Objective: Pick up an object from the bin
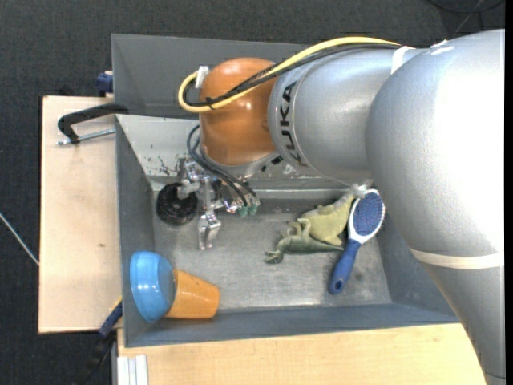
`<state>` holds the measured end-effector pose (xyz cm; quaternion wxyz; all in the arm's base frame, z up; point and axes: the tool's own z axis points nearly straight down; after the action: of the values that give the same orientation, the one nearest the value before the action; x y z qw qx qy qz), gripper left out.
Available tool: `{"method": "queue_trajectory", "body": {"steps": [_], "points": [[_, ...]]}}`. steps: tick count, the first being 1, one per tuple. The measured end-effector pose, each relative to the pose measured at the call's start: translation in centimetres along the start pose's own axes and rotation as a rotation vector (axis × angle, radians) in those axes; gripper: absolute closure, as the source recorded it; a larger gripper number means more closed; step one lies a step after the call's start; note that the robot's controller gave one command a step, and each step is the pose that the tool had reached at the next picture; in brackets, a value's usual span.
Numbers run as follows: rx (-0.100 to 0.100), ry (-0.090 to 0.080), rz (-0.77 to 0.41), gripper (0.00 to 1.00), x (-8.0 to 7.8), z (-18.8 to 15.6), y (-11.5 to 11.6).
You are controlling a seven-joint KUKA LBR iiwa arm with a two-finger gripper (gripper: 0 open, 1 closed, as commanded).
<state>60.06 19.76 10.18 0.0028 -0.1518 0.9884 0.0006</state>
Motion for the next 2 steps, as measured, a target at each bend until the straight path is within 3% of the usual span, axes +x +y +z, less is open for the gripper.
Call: {"method": "queue_trajectory", "body": {"steps": [1, 2], "points": [[-0.002, 0.001, 0.000, 1.00, 0.00, -0.02, 0.11], [-0.002, 0.001, 0.000, 0.00, 0.02, 0.01, 0.10]]}}
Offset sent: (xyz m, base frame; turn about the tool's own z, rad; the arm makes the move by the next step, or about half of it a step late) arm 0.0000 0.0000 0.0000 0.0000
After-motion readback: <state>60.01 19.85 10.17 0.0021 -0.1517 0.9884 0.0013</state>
